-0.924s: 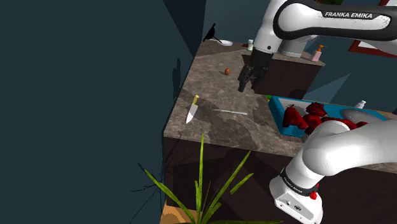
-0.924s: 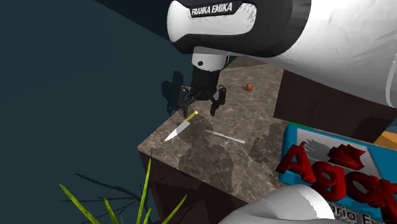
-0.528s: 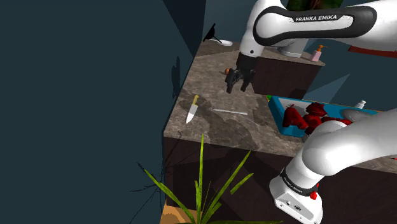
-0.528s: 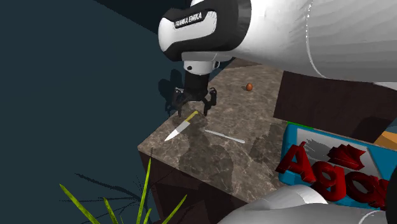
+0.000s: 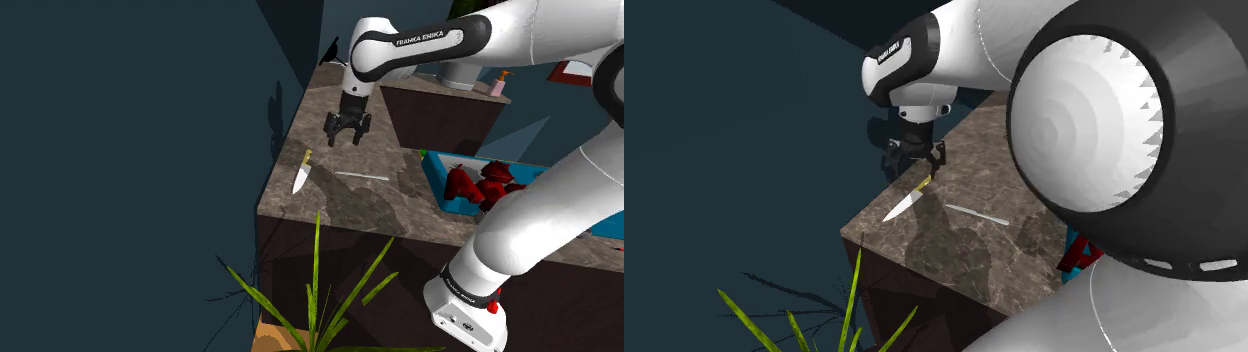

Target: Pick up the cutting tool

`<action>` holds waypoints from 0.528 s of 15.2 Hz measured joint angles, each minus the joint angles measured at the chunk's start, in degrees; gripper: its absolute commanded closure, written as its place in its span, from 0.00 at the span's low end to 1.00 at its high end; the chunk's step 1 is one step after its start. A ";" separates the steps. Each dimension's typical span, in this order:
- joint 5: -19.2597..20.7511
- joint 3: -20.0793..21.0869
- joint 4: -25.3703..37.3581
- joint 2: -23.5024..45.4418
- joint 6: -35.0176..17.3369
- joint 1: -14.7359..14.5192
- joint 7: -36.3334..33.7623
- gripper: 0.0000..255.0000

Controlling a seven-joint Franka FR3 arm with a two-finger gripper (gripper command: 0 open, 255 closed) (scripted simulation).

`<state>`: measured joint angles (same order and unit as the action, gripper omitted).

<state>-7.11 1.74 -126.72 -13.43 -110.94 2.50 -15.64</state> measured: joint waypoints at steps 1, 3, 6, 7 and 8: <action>0.14 0.25 1.41 2.14 -0.44 0.05 -1.21 0.00; 0.56 0.32 4.21 6.81 -1.73 0.36 -3.03 0.00; 1.30 0.03 9.76 14.42 -2.85 0.87 -5.48 0.00; 1.52 0.08 12.08 17.00 -2.84 0.79 -6.70 0.00; 1.70 0.05 13.78 19.07 -2.90 0.76 -7.79 0.00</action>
<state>-5.40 1.79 -112.94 5.65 -113.84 3.27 -23.42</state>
